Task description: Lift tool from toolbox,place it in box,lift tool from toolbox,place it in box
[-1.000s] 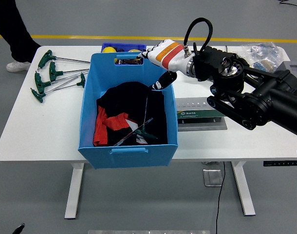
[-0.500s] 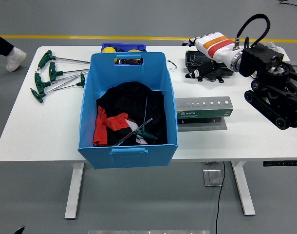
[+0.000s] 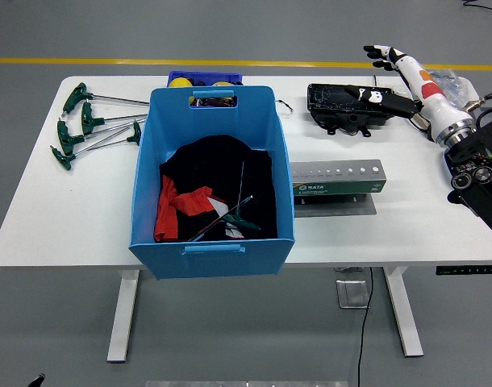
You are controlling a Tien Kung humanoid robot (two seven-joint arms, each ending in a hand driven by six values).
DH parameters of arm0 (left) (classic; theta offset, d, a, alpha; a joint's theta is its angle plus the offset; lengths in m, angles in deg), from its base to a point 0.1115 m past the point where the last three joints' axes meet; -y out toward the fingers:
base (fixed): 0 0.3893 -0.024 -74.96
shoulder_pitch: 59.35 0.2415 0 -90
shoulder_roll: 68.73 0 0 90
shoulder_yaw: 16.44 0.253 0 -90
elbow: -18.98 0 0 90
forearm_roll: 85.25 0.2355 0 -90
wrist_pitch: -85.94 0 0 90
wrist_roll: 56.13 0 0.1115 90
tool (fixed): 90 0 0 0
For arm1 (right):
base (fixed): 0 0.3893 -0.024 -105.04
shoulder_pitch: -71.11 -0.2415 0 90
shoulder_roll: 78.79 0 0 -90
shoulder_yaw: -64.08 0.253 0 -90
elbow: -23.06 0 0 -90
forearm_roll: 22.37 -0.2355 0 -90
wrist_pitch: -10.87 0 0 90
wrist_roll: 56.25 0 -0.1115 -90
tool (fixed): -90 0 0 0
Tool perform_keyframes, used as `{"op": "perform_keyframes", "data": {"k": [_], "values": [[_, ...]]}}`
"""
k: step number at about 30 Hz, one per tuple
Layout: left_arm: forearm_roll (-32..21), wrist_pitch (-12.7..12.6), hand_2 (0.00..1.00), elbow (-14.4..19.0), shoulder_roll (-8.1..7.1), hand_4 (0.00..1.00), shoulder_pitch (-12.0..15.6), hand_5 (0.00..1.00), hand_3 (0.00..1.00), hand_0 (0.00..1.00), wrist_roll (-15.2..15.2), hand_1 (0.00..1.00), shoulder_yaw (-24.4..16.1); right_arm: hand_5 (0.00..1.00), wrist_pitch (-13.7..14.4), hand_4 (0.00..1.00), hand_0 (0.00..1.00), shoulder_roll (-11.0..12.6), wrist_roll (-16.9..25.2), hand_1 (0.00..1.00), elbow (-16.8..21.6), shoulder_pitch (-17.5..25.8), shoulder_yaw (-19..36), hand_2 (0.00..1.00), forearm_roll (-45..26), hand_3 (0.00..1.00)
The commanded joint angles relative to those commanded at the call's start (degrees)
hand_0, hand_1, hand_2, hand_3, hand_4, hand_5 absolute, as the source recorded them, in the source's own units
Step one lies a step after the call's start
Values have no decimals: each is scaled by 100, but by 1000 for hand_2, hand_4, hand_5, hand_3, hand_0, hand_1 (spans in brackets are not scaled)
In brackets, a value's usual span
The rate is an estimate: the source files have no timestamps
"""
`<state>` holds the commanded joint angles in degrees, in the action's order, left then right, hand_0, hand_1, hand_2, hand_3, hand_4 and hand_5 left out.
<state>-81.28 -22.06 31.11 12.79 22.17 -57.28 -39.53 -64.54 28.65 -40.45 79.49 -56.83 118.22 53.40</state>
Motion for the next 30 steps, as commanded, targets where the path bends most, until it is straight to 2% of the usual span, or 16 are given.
{"op": "perform_keyframes", "data": {"k": [3,4,10,12,18,23,28,30], "values": [[9,3,846,1,10,744,-6,630,741,809,10,872,2,844,-32,998,891,-100,196,861,15,274,230,885,-708,924],[10,5,840,1,14,744,-8,631,736,805,12,867,5,998,-79,998,905,-133,254,854,15,371,315,877,-931,926],[57,9,835,-2,43,744,-22,631,736,800,36,863,0,998,-370,998,922,-199,545,859,-87,789,677,876,-2384,924],[38,20,835,-10,55,744,-17,631,736,800,29,863,5,998,-487,998,922,-225,714,859,-254,908,891,876,-2868,924],[41,36,829,-18,94,742,4,628,735,796,25,861,-36,998,-584,998,895,-250,1098,839,-766,1165,1294,859,-4204,903],[57,62,828,-27,124,741,9,627,733,795,30,854,-79,998,-641,998,874,-237,1019,824,-1232,1379,1329,847,-4166,887],[118,81,828,-36,120,741,4,627,733,795,40,854,-102,998,-760,998,874,-365,883,824,-1656,1589,1391,847,-3943,887],[181,77,824,-46,126,742,2,628,733,790,53,848,-155,998,-803,998,852,-425,814,809,-1835,1678,1368,829,-3828,853]]}}
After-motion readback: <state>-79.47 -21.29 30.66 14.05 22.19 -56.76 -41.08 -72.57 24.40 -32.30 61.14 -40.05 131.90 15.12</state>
